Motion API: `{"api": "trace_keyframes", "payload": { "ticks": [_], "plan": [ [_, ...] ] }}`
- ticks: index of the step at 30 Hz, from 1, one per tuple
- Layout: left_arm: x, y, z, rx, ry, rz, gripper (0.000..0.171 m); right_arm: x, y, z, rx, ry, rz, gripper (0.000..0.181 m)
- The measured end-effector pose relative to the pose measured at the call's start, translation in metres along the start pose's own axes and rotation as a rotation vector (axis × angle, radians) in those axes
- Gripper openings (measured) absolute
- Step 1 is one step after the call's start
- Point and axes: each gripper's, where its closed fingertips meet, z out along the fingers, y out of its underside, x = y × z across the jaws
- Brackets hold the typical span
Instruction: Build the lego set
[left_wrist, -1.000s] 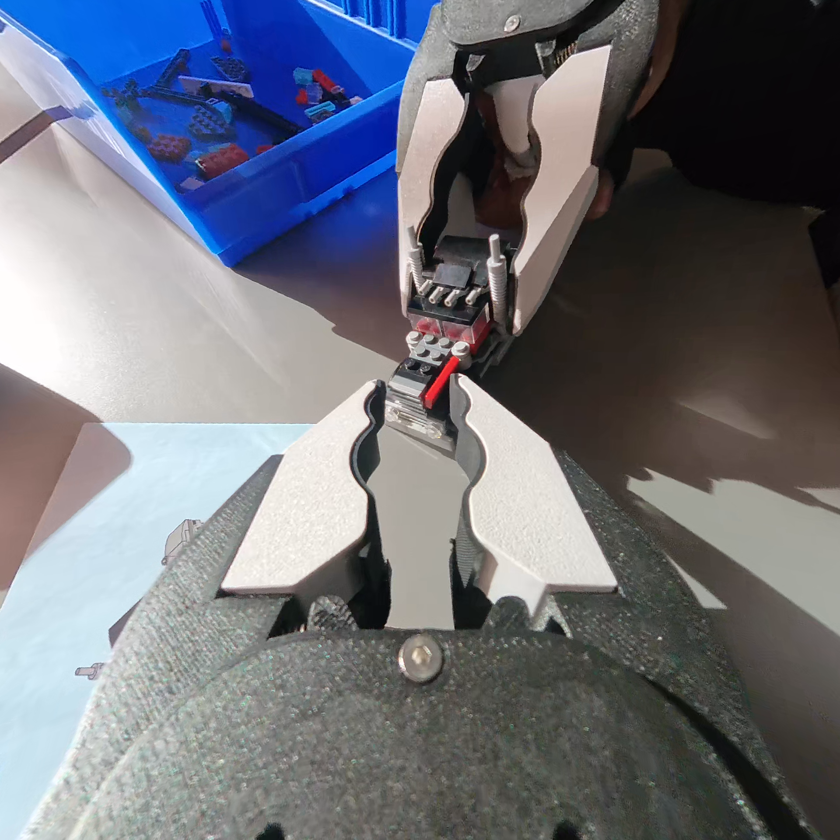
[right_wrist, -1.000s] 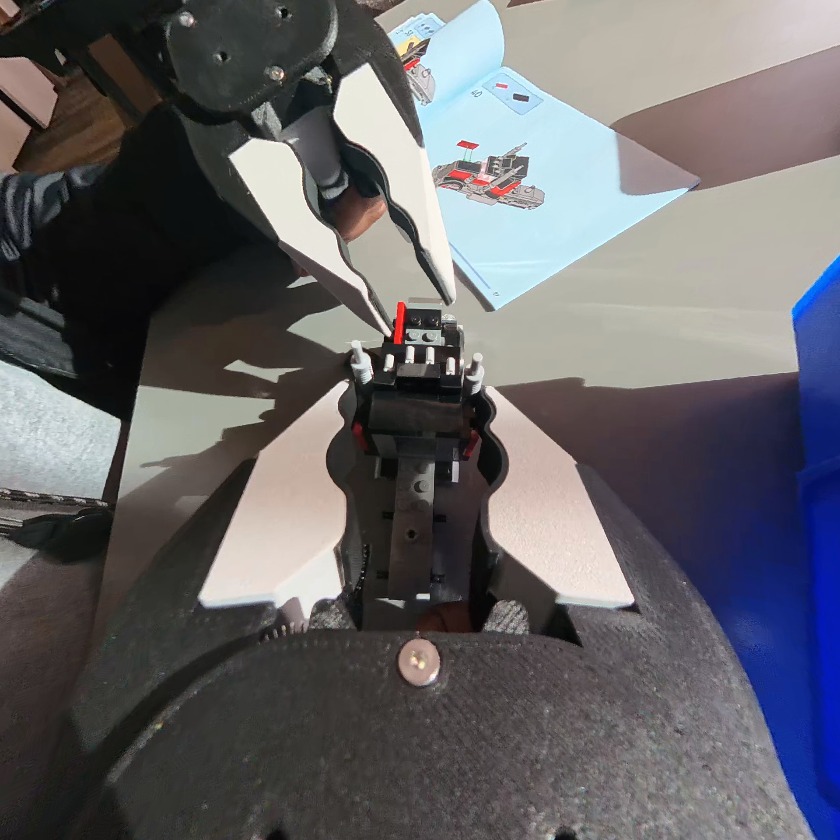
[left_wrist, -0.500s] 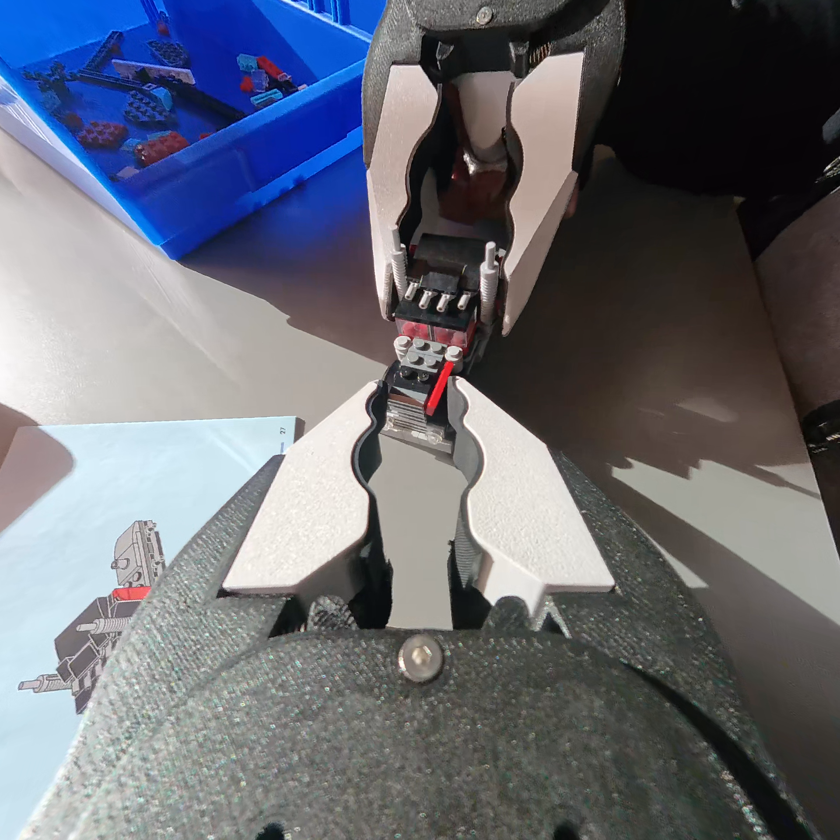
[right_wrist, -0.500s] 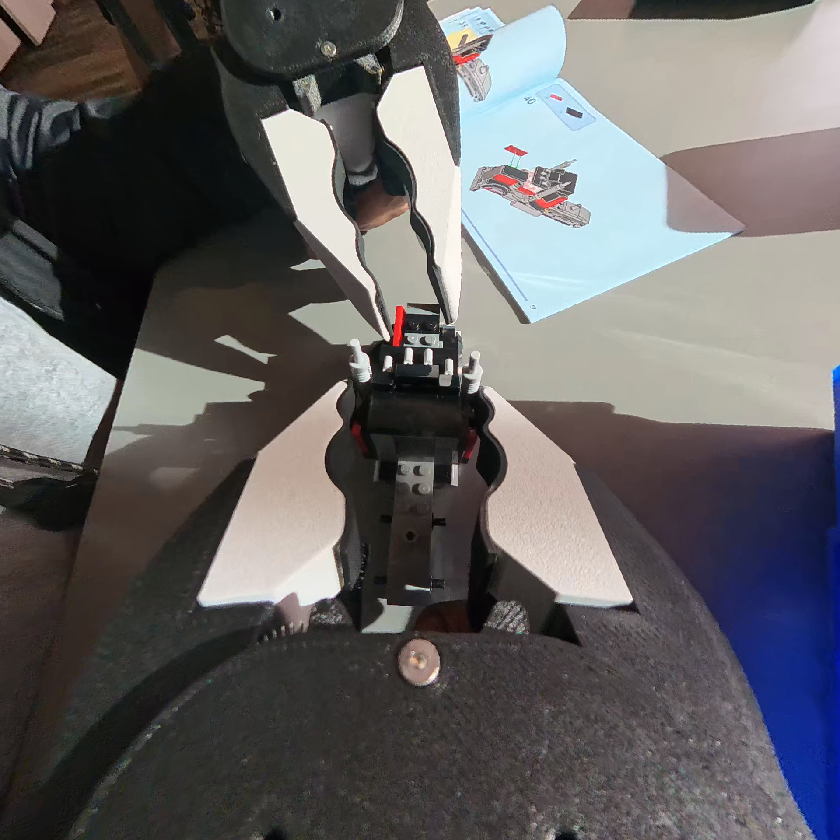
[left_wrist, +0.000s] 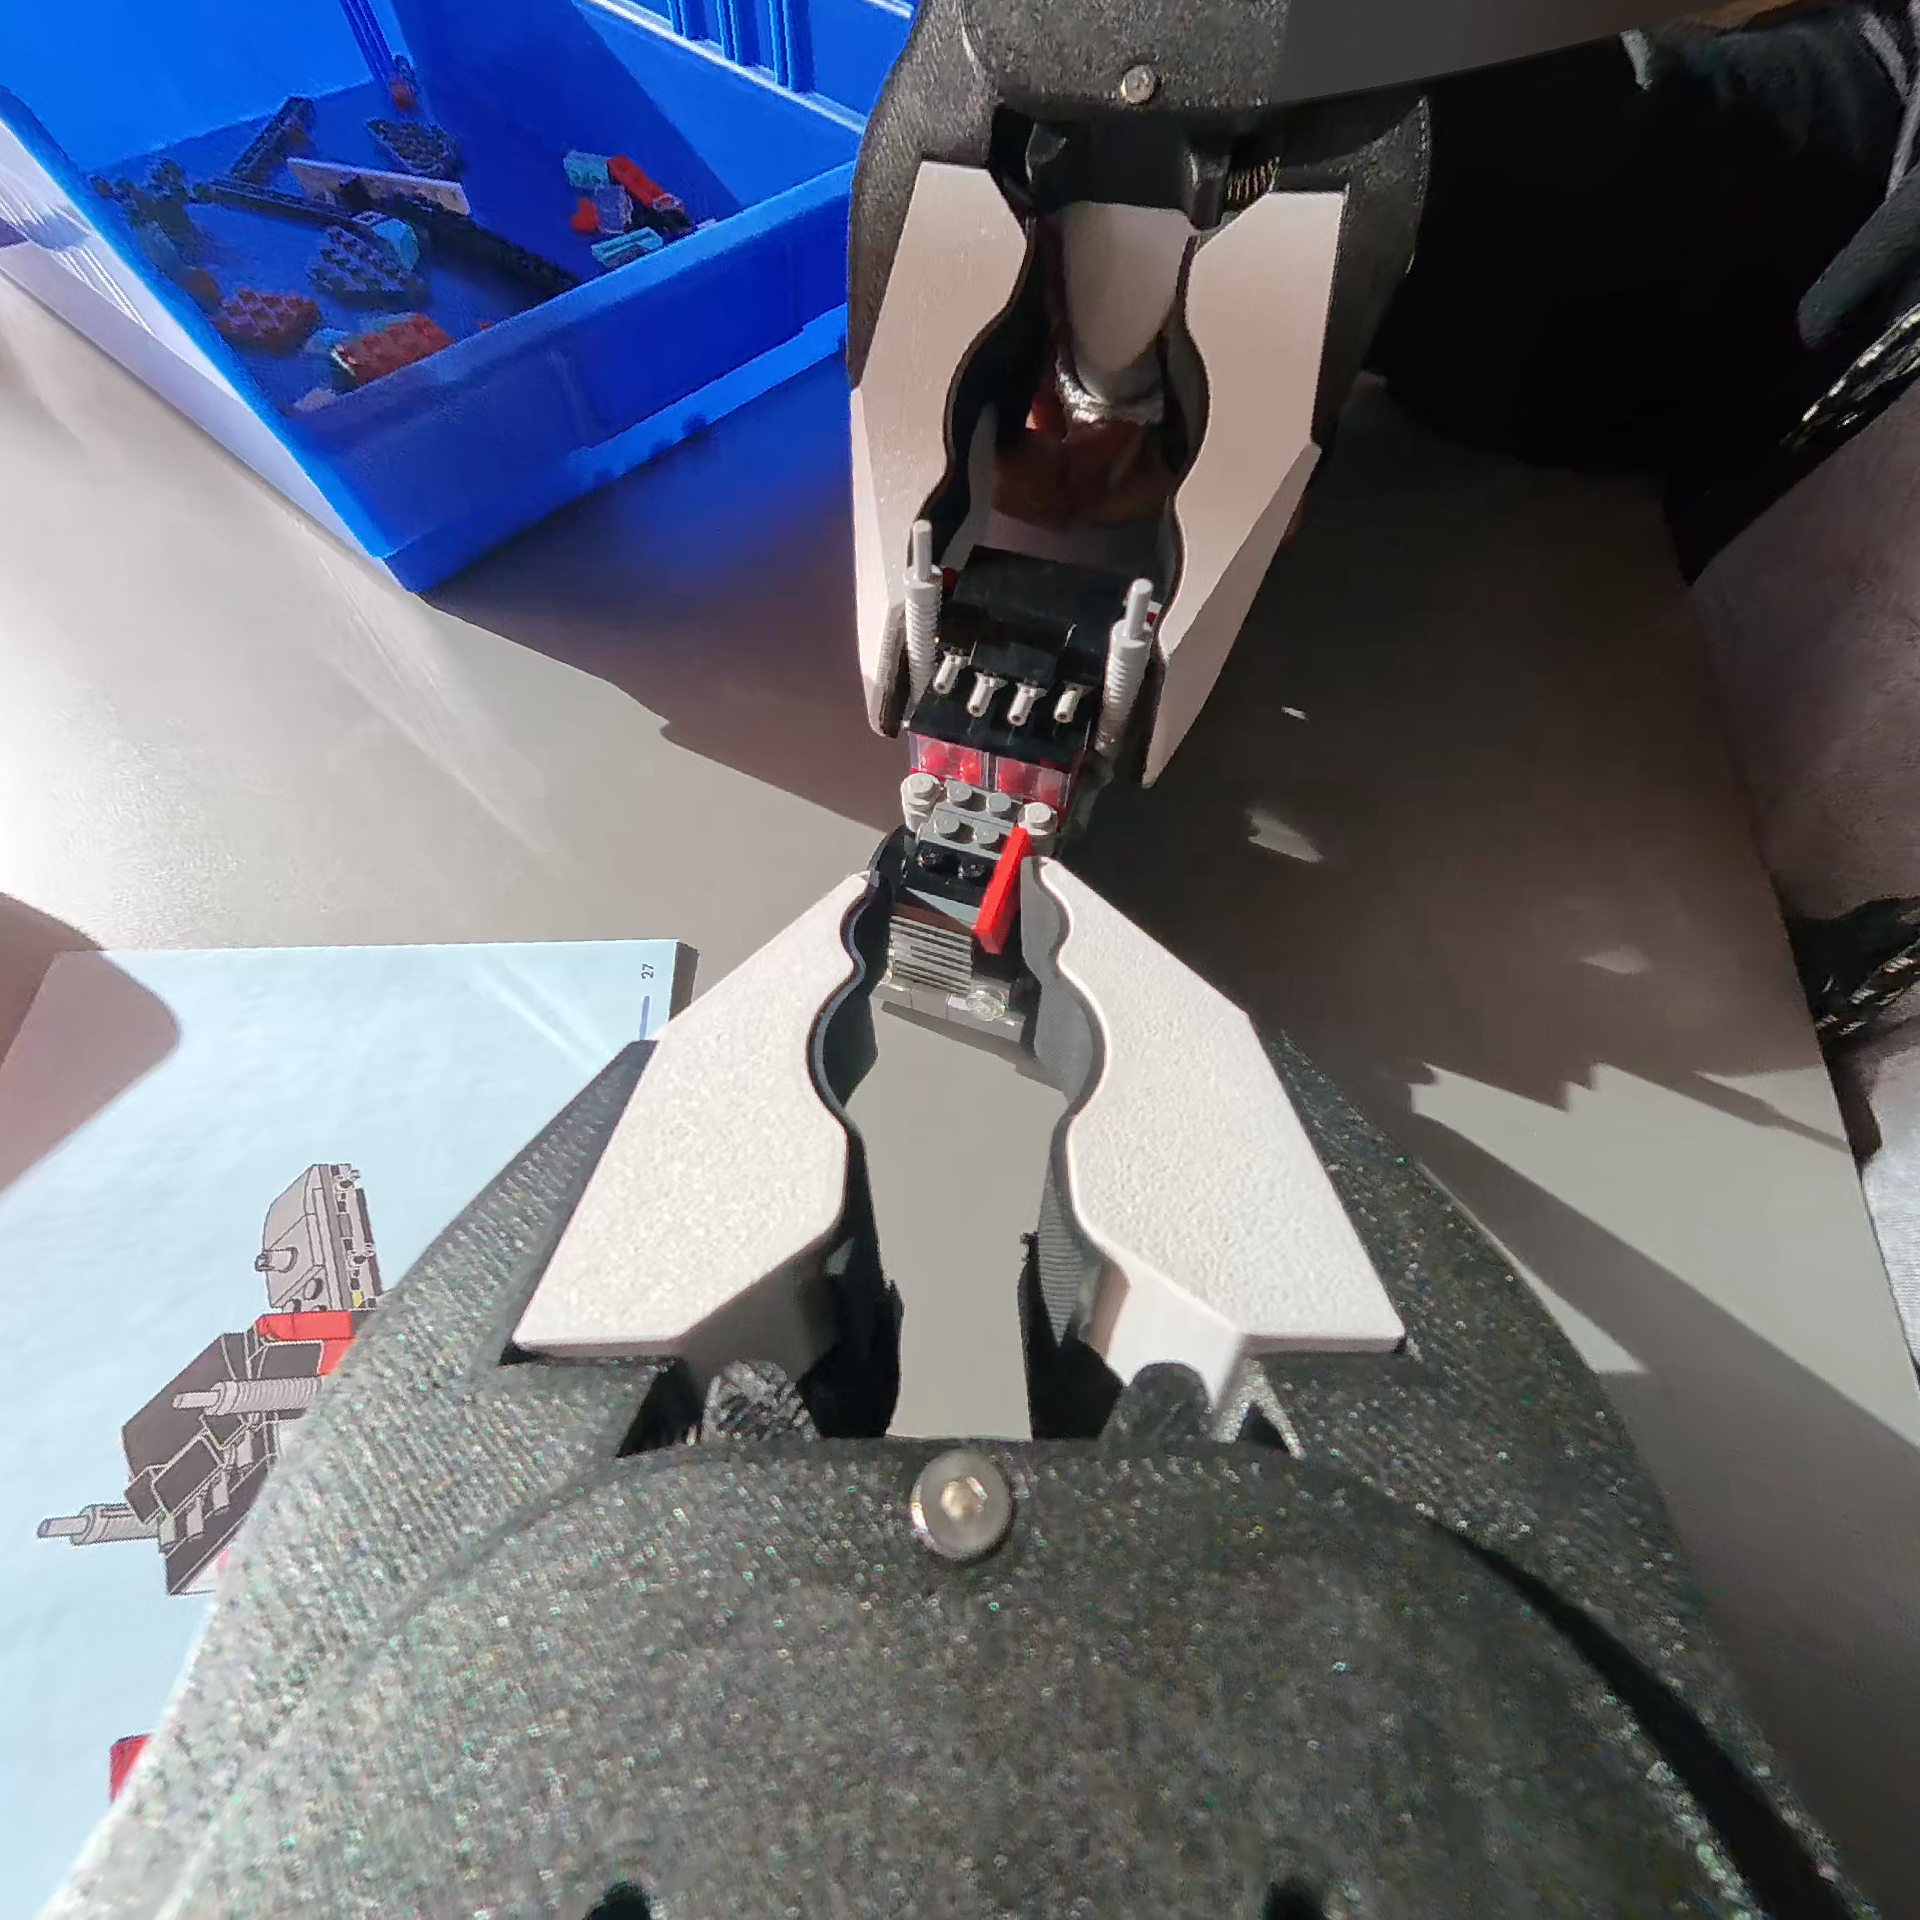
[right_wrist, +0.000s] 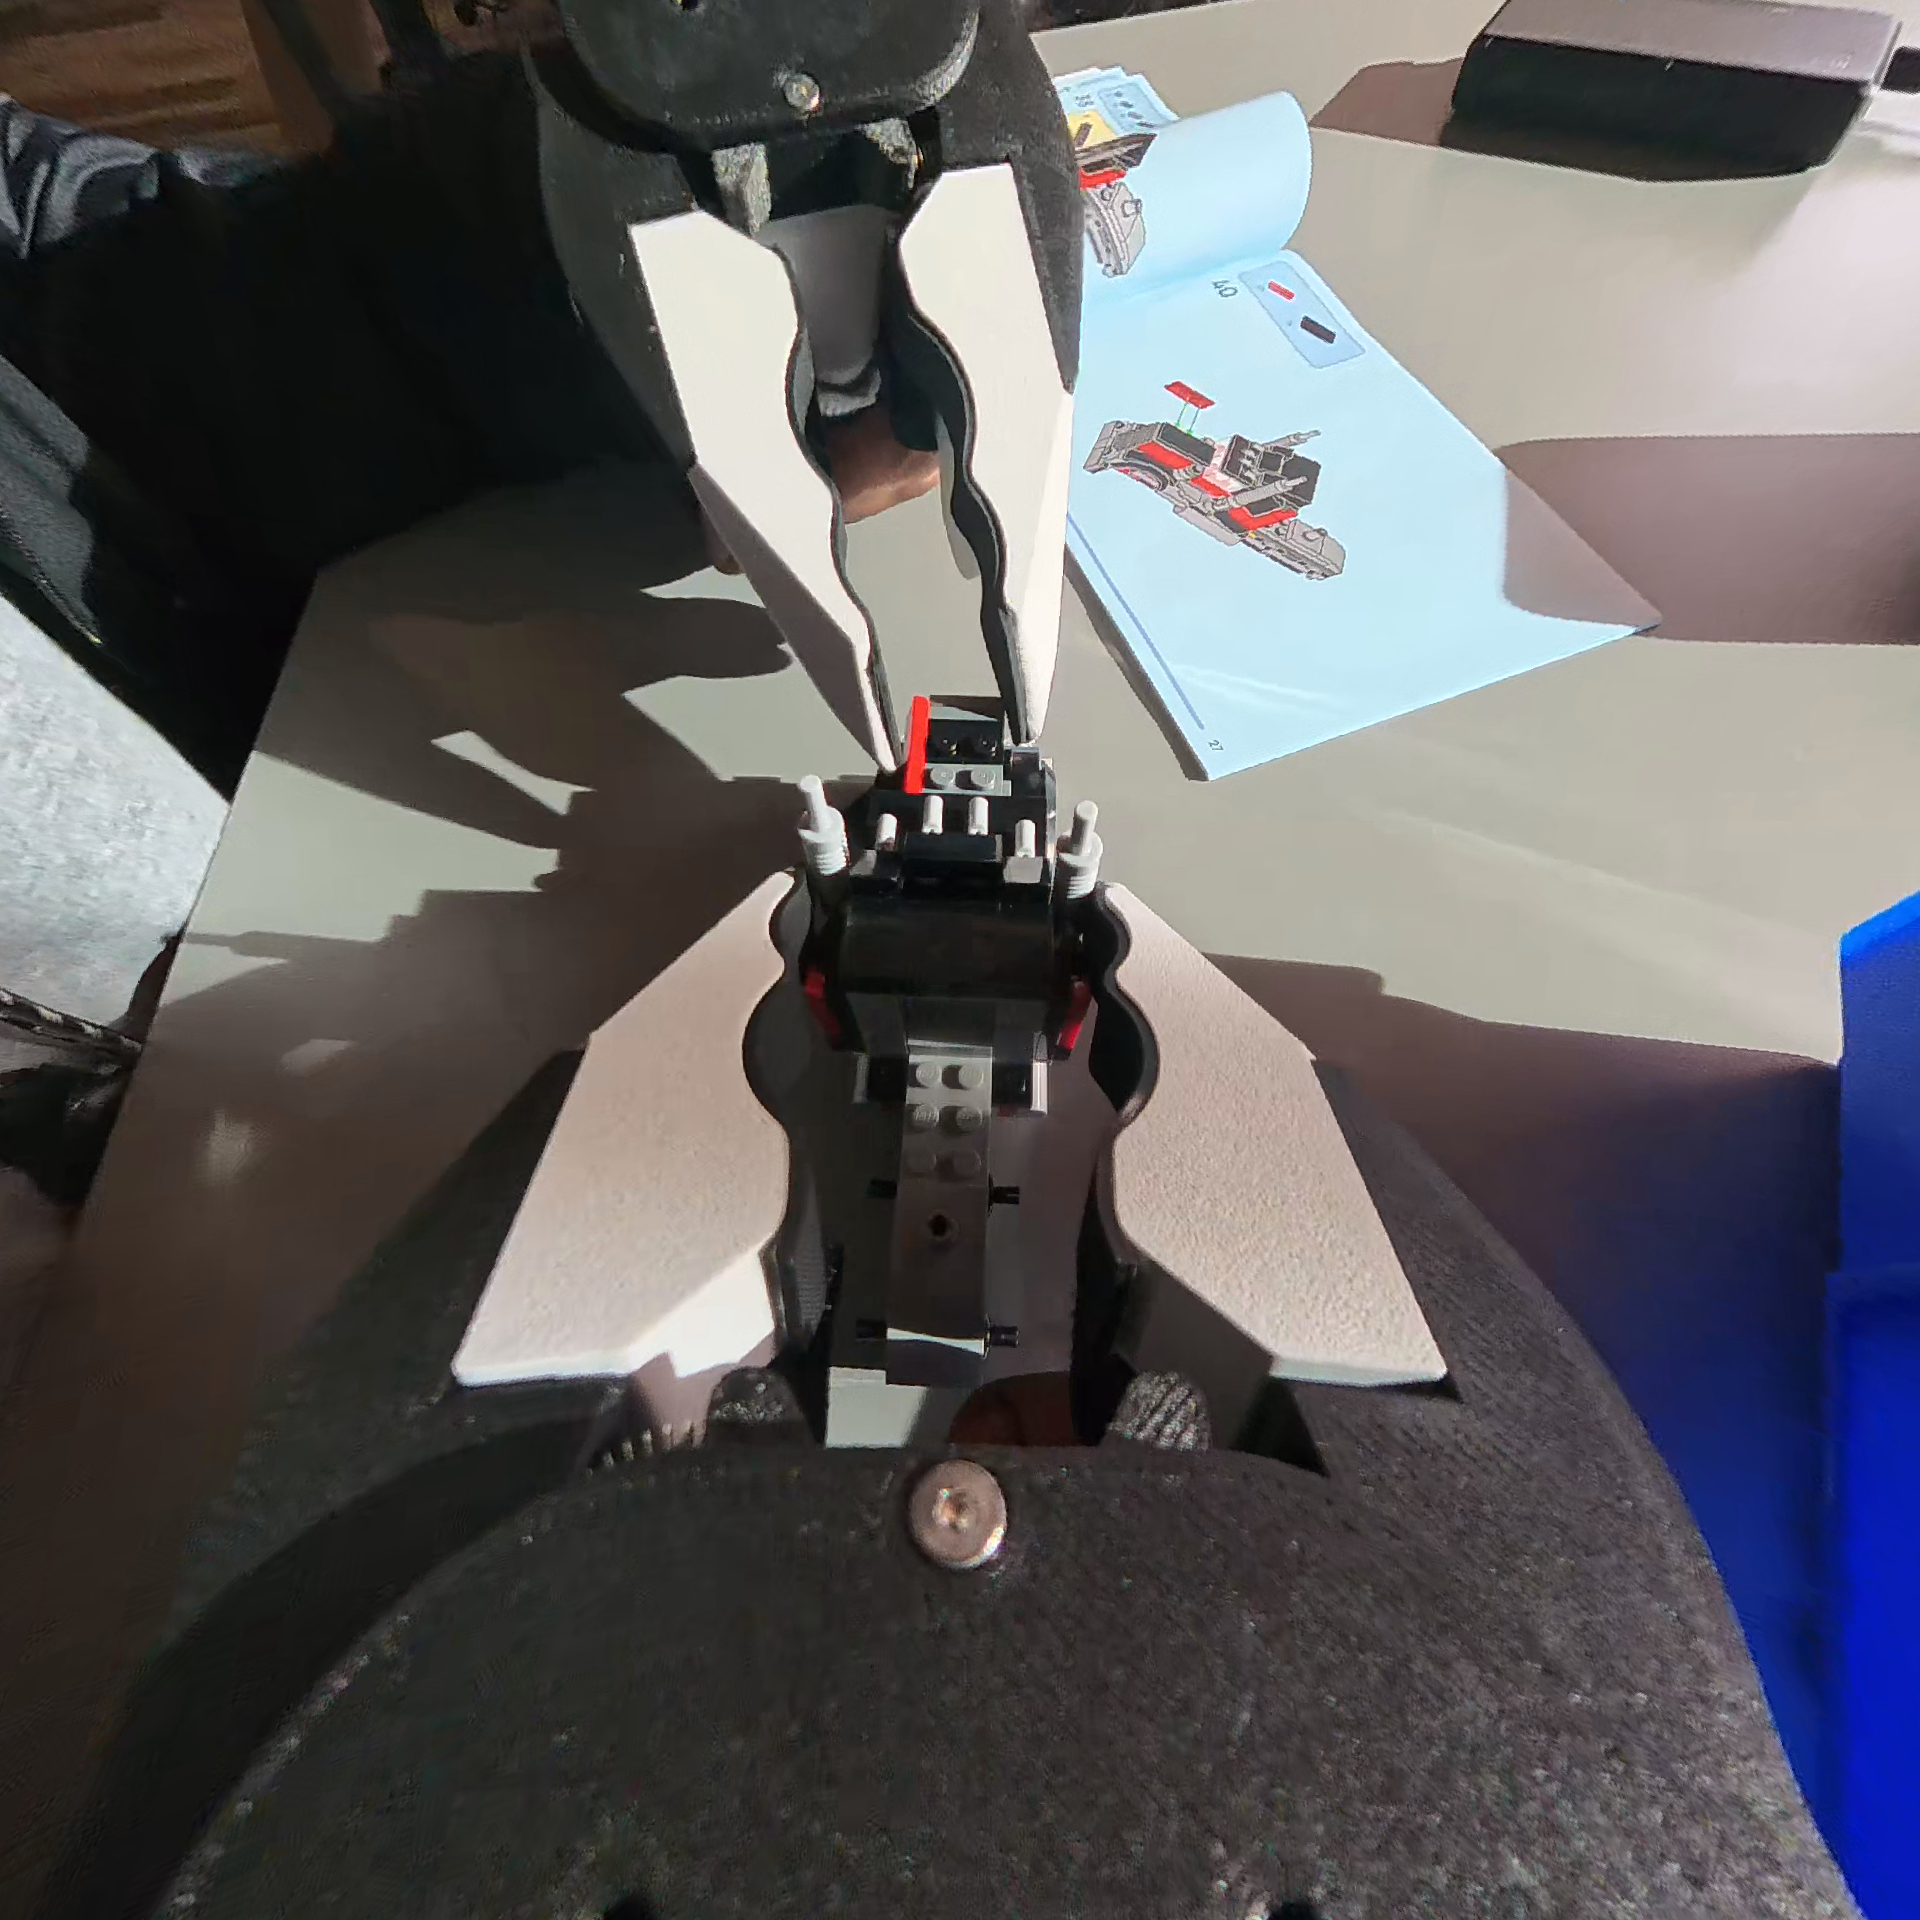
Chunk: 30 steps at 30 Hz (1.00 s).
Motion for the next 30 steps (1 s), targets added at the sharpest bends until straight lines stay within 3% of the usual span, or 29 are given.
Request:
{"api": "trace_keyframes", "payload": {
  "ticks": [30],
  "plan": [
    [0.0024, 0.0038, 0.0065, -0.047, 0.063, 0.017, 0.027, -0.0001, 0.0027, -0.0005, -0.004, -0.035, 0.043, 0.054]
  ]
}}
